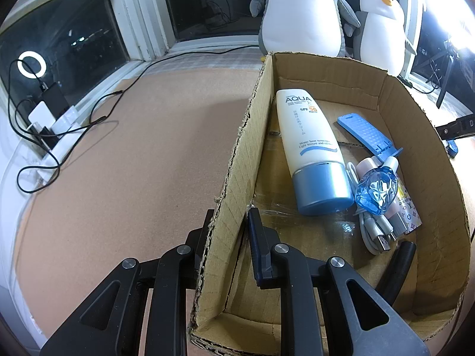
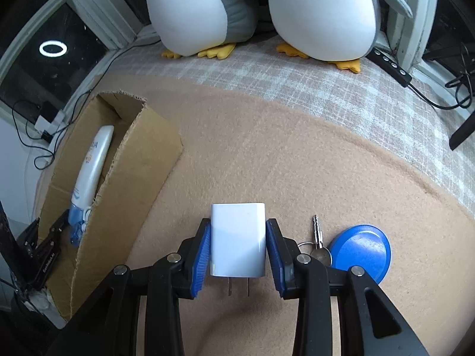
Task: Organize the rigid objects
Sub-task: 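Close the right gripper on the white charger plug, then carry the charger plug into the box and open the right gripper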
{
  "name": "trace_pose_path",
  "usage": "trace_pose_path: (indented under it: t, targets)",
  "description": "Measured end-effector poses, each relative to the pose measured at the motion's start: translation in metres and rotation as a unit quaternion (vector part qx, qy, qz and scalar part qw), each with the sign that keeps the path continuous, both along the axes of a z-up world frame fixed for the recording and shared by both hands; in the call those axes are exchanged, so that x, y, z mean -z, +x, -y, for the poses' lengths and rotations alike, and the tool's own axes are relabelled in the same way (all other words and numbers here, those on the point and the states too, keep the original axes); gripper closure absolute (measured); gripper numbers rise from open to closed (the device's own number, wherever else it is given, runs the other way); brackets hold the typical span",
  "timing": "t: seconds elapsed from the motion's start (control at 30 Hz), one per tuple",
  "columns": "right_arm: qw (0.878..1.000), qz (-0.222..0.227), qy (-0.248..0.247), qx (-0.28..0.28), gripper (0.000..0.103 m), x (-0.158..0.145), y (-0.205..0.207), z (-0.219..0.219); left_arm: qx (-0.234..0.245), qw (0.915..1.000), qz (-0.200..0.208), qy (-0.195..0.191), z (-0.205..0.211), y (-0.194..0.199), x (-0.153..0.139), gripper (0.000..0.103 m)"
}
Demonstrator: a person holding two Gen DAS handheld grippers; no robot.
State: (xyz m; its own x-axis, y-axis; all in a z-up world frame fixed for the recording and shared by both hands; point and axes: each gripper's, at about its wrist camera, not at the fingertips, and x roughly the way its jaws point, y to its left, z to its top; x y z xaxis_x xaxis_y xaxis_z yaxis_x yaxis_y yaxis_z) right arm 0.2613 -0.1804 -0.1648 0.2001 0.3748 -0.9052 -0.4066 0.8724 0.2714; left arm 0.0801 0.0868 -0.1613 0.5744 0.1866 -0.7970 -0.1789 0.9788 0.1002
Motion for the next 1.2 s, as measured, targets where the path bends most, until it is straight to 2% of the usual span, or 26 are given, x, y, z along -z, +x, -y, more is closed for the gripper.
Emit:
trace_pose_path:
  t: [0.43,0.67,0.97,1.2]
  targets:
    - [0.994,0.048,0.066,0.073,0.07,-0.055,-0.024,-0.008,0.001,1.0,0.0,0.0,0.0,0.0,0.0,0.085]
    - [0.993,0.053,0.084,0.063,0.07,-0.077,-0.04,-0.042,-0.001,1.0,0.001,-0.002,0.0,0.001,0.0,0.085]
    - [0.996,0.058,0.064,0.032,0.07,-0.075,-0.048,-0.098,-0.001,1.0,0.003,-0.003,0.001,0.001,0.0,0.085]
    - [0.997,0.061,0.037,0.024,0.07,-0.065,-0.045,-0.122,-0.001,1.0,0.003,-0.003,0.001,0.001,0.0,0.085]
